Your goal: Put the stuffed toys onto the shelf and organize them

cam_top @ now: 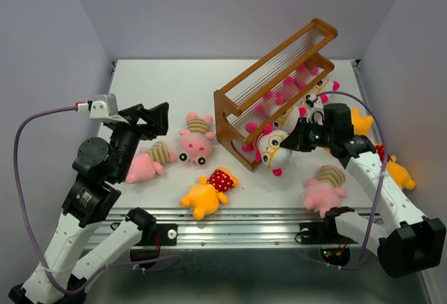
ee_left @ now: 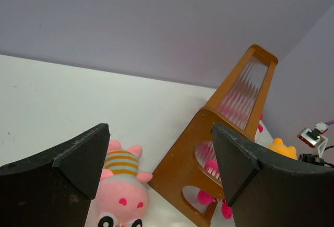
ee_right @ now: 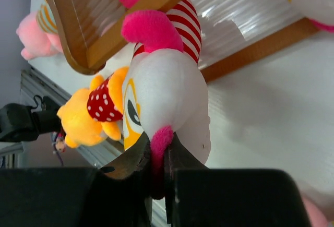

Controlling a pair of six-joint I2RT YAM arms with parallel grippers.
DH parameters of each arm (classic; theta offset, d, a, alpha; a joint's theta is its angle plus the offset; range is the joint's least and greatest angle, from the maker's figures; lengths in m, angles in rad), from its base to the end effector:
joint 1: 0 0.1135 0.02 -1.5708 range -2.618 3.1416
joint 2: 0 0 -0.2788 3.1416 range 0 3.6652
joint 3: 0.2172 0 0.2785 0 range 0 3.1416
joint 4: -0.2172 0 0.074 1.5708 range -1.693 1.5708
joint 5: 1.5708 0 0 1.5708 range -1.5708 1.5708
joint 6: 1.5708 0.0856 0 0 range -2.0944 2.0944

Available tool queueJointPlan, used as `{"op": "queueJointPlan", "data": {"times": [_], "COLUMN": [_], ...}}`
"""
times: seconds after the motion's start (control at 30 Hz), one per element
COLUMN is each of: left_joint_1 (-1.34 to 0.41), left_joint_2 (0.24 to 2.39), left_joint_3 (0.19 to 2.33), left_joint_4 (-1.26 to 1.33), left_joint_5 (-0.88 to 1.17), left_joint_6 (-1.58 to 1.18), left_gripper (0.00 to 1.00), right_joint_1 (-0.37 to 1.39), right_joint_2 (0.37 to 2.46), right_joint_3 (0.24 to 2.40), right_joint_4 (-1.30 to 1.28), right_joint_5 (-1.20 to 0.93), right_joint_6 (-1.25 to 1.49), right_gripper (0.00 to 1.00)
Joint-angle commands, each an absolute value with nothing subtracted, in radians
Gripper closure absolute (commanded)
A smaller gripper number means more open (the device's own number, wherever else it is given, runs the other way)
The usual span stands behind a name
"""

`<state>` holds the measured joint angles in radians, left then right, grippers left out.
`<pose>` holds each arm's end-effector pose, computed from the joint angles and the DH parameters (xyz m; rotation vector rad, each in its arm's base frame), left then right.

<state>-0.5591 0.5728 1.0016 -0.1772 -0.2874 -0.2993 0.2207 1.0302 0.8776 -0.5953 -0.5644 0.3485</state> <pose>0.1479 -0.0639 0.4711 -0.0736 1.3474 -0.5373 0.2453 0.1020 0.2710 -0.1460 2.3543 0.9379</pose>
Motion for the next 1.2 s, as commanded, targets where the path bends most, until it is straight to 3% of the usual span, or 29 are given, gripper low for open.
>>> {"op": "queueJointPlan", "data": {"times": [0.0,0.37,1.17], "left_joint_1": [-0.555,-0.554,-0.554], "left_joint_2": [0.580,0.583,0.626], "left_joint_3": [1.022,1.006,0.997], "left_joint_4": [-0.152,-0.153,-0.129], "left_joint_5": [-0.284,-0.284,-0.267], "left_joint_6": [-0.316,-0.334,-0.342], "left_gripper": [0.10,0.10,0.10], "right_joint_1": [0.213,0.213,0.250], "right_joint_2": [1.009,1.080,1.239], "right_joint_3": [0.816,0.675,0.586], "right_joint_4": [-0.271,0.089,0.290], "right_joint_5": [-0.520,-0.486,-0.433], "right_joint_6": [0.405,0.497,0.508], "right_gripper": [0.99,0.99,0.99]}}
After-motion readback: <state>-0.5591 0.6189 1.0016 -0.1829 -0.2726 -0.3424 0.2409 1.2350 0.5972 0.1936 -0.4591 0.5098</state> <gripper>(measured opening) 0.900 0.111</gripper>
